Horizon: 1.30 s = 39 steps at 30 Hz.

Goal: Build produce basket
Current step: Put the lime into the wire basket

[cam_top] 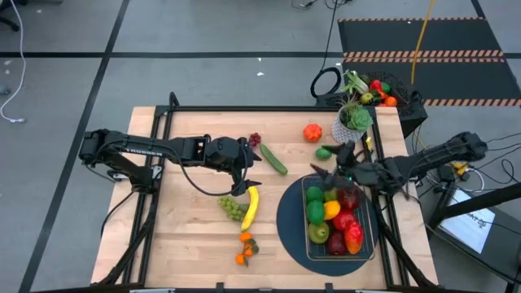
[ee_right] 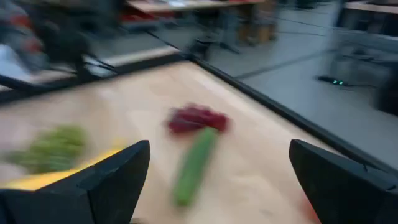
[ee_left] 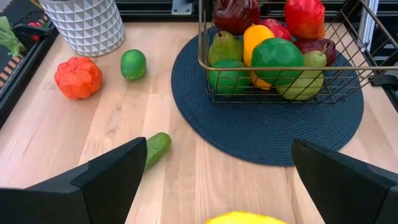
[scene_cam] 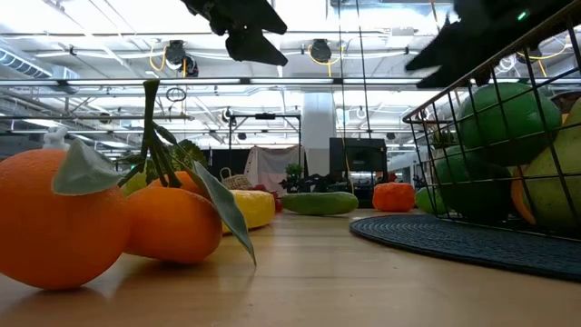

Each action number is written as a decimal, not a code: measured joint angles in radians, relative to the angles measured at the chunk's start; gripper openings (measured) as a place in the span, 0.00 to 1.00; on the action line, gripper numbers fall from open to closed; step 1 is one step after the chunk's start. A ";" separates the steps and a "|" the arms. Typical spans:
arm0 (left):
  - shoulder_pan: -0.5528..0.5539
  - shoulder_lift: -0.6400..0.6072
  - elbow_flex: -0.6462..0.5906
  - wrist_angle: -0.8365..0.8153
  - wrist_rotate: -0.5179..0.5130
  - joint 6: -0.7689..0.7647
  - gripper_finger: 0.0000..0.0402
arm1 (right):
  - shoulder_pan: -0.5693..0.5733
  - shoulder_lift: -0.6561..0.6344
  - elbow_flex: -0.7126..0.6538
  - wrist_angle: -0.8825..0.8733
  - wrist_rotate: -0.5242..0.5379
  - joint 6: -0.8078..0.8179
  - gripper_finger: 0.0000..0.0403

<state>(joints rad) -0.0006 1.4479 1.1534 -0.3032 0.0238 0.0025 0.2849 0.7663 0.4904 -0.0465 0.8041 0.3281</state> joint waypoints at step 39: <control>0.000 0.000 0.000 0.062 0.001 0.003 0.99 | -0.769 0.247 0.000 -0.242 -0.730 -0.593 0.93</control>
<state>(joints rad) -0.0006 1.4479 1.1530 -0.2413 0.0246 0.0051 -0.4841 1.0136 0.4908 -0.2883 0.0741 -0.2645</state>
